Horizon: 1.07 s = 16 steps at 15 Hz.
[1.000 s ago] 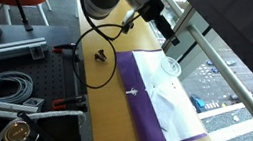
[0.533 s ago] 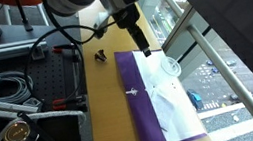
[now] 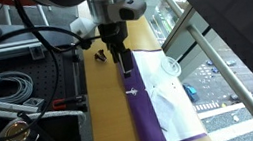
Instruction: Pick up the straw and place it inside the cup
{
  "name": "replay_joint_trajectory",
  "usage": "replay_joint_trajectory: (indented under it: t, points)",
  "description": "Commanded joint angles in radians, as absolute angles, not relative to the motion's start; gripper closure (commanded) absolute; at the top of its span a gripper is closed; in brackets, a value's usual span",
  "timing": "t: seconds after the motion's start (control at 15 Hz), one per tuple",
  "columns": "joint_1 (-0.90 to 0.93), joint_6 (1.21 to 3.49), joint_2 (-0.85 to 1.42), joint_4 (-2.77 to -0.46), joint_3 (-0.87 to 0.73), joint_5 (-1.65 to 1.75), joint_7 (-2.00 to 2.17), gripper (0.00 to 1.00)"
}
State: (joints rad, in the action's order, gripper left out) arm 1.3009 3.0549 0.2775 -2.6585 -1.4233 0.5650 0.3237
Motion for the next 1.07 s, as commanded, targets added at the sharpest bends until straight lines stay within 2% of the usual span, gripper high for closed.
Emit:
replay_joint_trajectory:
  t: [0.0,0.33,0.4,0.67,1.0]
  points:
    - [1.279,2.788,0.03,-2.581,-1.397,0.532,0.102,0.0]
    - [1.314,2.438,-0.077,-2.423,-1.376,0.409,-0.099,0.0]
    - [1.134,2.416,-0.048,-2.393,-1.186,0.354,-0.134,0.0]
    - [0.879,2.429,-0.022,-2.367,-0.923,0.333,-0.123,0.0]
    - [0.842,2.42,-0.019,-2.352,-0.88,0.336,-0.12,0.0]
